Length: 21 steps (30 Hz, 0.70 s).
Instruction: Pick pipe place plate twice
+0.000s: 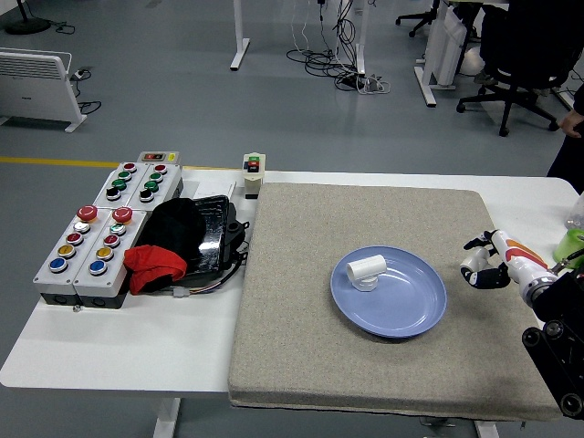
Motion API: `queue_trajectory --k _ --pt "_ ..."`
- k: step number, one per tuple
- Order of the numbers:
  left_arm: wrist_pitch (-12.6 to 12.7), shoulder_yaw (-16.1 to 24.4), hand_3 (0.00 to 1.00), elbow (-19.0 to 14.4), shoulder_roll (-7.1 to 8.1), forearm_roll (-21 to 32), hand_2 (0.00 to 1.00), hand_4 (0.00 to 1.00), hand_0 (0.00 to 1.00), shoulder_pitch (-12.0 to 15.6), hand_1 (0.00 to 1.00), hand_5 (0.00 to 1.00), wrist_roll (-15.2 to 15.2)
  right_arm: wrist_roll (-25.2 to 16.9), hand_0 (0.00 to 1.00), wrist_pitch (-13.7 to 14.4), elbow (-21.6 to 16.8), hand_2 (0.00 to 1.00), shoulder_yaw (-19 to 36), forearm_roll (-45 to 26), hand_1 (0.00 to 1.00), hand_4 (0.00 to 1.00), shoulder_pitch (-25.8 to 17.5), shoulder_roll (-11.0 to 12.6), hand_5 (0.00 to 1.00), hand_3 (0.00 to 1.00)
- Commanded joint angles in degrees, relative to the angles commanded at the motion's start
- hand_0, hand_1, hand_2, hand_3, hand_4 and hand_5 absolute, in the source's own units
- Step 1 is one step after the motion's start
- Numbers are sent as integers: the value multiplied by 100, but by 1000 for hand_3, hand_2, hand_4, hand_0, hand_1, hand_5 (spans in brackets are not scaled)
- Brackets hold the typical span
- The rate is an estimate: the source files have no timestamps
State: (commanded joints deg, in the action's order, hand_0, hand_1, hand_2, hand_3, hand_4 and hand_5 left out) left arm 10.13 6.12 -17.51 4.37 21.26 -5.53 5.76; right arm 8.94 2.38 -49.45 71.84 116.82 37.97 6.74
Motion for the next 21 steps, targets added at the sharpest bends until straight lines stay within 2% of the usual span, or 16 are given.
queue_trajectory --k 2,3,7,8,9,10,13,14,15,20,21 --pt "0 6 650 0 3 -1 709 318 696 2 682 998 0 64 196 -41 -347 474 -179 -140 320 624 -41 51 193 578" --pt "0 6 650 0 4 -1 708 317 696 3 682 998 0 74 281 -47 -472 481 -211 -162 379 667 -47 58 234 592" --pt "1 14 650 1 3 -7 708 317 696 7 682 998 -2 306 281 -331 -1137 481 -718 -376 379 667 -87 115 234 592" --pt "1 18 650 1 2 -9 708 317 696 7 682 998 -2 454 281 -523 -1286 481 -858 -416 379 667 -96 128 234 592" --pt "1 29 650 2 2 -10 709 318 696 7 683 998 -1 644 795 -735 -1461 993 -1058 -505 800 679 -97 163 250 903" --pt "2 33 650 3 2 -10 709 318 696 7 683 998 0 774 795 -949 -1565 993 -1221 -540 800 679 -97 176 250 903" --pt "4 53 650 3 4 -10 709 318 696 5 683 998 6 1017 795 -1274 -1731 993 -1536 -527 800 679 -69 194 250 903" --pt "5 58 650 2 6 -16 709 318 696 4 683 998 7 1054 795 -1312 -1751 993 -1590 -483 800 679 -61 190 250 903" --pt "6 63 651 1 8 -23 709 318 696 2 682 998 7 1074 954 -1325 -1764 998 -1616 -425 946 743 -55 184 264 998" --pt "7 74 651 1 11 -25 709 318 696 0 682 998 10 1175 954 -1472 -1826 998 -1539 -370 946 743 -54 192 264 998" --pt "7 73 651 2 12 -26 710 318 698 -1 683 998 10 1186 973 -1489 -1839 998 -1515 -355 949 733 -57 196 239 998"
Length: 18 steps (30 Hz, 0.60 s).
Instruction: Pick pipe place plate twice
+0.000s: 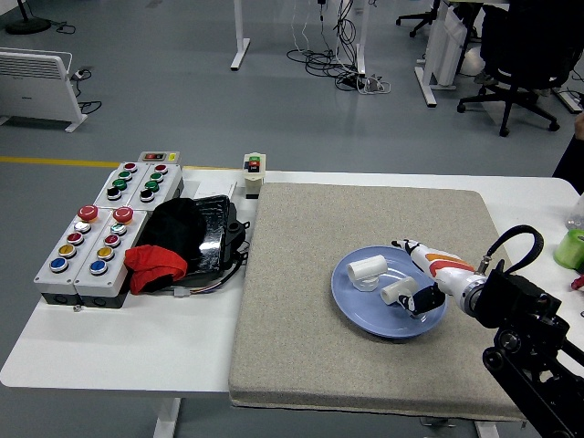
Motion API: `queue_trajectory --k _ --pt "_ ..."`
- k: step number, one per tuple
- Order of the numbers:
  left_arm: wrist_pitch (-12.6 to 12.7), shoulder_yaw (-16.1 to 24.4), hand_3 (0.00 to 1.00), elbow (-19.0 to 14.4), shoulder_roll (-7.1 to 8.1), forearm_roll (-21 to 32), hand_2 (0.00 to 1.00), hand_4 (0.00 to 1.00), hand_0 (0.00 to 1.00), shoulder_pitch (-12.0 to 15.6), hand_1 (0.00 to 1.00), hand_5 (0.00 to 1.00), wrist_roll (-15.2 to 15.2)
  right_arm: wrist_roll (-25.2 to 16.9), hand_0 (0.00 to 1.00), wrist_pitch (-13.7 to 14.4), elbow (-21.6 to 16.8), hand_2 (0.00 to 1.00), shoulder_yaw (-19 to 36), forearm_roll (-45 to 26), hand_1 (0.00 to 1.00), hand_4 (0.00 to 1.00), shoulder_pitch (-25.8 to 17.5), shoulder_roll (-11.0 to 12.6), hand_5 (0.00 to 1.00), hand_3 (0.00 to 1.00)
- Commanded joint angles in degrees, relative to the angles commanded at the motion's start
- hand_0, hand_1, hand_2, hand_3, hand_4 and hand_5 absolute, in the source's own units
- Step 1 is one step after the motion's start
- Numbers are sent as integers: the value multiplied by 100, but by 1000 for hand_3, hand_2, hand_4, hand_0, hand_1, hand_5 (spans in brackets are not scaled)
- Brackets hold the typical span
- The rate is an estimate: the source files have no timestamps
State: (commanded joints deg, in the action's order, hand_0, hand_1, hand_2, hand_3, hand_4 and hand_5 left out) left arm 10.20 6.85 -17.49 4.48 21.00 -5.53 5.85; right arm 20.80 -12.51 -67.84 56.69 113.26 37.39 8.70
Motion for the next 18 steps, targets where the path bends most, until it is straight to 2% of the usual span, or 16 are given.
queue_trajectory --k 3,8,11,12,17,18 --pt "0 -8 651 0 1 2 710 318 698 0 683 998 -3 7 973 25 -62 998 136 36 949 733 -30 1 239 998" --pt "5 2 651 -2 -1 2 710 317 697 9 683 998 -6 -64 960 365 -268 998 619 47 941 699 -144 -54 227 998" --pt "7 6 651 0 -3 -1 710 317 697 24 683 998 -12 -359 960 905 -361 998 1115 -282 941 699 -284 -139 227 998" --pt "7 6 651 0 -4 0 710 317 696 27 683 998 -13 -450 901 1100 -371 998 1250 -433 877 647 -308 -150 224 943" --pt "6 23 651 9 -14 -7 710 317 696 66 683 998 -28 -1263 901 2137 -429 998 2055 -1592 877 647 -666 -216 224 943" --pt "6 23 650 9 -15 -7 710 317 697 69 682 998 -29 -1377 878 2252 -438 996 2169 -1815 845 607 -703 -219 280 900"
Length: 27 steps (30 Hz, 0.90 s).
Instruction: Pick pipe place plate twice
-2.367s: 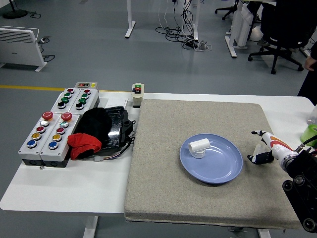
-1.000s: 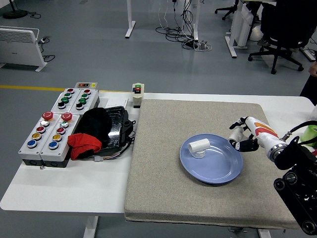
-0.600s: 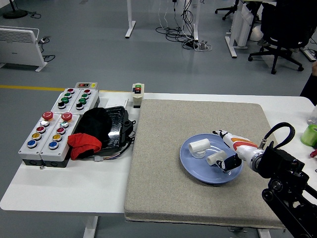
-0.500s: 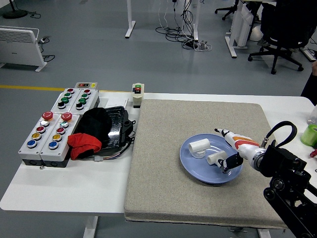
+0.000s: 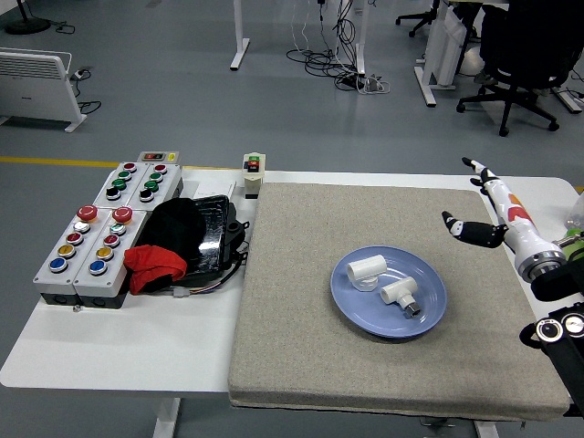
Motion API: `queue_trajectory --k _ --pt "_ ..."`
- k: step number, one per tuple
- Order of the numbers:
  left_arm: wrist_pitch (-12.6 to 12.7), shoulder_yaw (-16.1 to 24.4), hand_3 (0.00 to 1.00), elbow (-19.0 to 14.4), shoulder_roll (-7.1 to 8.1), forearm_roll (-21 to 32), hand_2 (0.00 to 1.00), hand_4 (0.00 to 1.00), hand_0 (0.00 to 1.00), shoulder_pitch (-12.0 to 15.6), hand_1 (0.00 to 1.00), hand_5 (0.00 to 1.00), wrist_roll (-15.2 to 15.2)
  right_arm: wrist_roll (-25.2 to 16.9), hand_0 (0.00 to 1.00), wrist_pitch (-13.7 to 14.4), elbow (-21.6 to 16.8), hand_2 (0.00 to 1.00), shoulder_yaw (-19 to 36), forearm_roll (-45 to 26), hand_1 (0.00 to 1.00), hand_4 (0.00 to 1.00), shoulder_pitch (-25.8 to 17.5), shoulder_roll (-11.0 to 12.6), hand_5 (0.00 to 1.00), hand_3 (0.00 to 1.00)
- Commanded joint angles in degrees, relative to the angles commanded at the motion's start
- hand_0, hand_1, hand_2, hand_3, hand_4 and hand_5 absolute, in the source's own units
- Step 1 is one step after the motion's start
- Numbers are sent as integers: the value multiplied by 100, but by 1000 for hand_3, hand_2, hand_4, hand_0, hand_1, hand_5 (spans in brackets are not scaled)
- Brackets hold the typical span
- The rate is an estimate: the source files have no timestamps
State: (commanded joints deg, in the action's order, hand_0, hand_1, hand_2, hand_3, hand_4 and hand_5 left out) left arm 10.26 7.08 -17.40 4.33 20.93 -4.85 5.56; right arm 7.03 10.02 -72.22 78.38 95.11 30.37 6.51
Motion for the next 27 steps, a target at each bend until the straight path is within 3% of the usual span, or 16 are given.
queue_trajectory --k 2,5,6,11,20,27 --pt "0 8 650 2 -3 -10 710 317 697 15 682 998 -10 -244 878 218 -93 996 357 -484 845 607 -207 -35 280 900" --pt "-3 0 650 5 -7 7 710 317 697 26 682 998 -14 -345 878 271 -174 996 699 -1192 845 607 -366 -78 280 900" --pt "-3 -5 650 5 -8 5 709 317 697 30 683 998 -20 -371 854 282 -206 953 767 -1413 826 593 -413 -88 455 875" --pt "-6 -26 650 14 -15 -2 709 317 697 50 683 998 -48 -512 854 365 -389 953 1490 -2605 826 593 -910 -102 455 875" --pt "-8 -64 650 23 -29 9 709 317 698 65 684 998 -62 -558 840 456 -411 922 2081 -4702 800 581 -1427 -157 482 840" --pt "-11 -104 650 32 -24 25 709 316 697 70 683 998 -62 -550 836 457 -417 917 2179 -4818 799 585 -1589 -199 489 837"
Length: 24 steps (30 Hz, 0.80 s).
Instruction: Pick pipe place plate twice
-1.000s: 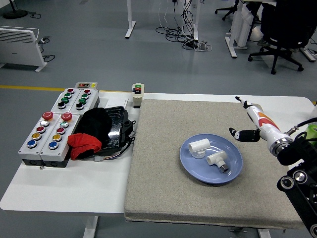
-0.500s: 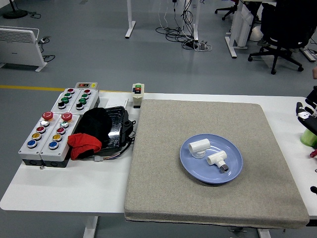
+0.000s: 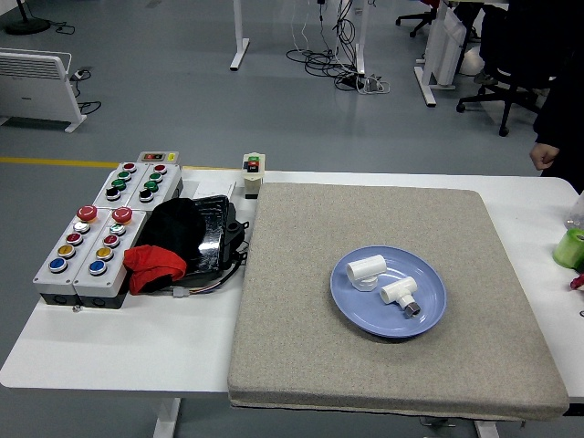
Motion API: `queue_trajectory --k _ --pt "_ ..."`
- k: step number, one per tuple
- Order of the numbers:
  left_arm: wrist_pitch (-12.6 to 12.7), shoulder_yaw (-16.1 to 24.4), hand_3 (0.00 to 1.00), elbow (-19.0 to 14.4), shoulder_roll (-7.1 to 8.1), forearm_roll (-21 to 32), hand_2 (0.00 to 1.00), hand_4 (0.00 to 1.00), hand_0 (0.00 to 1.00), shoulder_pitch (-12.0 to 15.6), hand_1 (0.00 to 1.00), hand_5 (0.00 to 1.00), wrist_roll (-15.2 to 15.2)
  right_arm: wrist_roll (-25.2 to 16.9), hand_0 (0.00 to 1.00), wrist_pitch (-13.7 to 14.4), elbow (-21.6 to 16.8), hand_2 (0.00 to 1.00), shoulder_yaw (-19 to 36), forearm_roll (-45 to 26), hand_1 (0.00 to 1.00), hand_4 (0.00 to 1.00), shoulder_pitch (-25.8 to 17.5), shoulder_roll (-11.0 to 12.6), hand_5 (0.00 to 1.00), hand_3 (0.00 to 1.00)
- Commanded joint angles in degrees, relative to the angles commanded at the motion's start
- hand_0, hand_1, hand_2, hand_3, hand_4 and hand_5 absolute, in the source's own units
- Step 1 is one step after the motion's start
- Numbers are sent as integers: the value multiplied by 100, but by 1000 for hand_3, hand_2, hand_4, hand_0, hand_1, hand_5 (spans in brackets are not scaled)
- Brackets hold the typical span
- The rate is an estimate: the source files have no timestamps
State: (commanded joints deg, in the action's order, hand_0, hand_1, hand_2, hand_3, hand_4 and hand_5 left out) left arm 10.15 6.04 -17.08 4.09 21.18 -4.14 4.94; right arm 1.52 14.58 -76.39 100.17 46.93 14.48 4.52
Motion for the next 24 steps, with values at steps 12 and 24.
queue_trajectory --k 12,24 --pt "3 5 649 3 9 -13 707 314 696 15 683 998 10 -8 833 11 -32 915 7 19 797 580 -55 -43 492 835" --pt "-6 22 648 2 8 -18 707 311 696 7 684 998 10 9 831 52 -20 914 3 16 794 575 -71 -61 494 828"
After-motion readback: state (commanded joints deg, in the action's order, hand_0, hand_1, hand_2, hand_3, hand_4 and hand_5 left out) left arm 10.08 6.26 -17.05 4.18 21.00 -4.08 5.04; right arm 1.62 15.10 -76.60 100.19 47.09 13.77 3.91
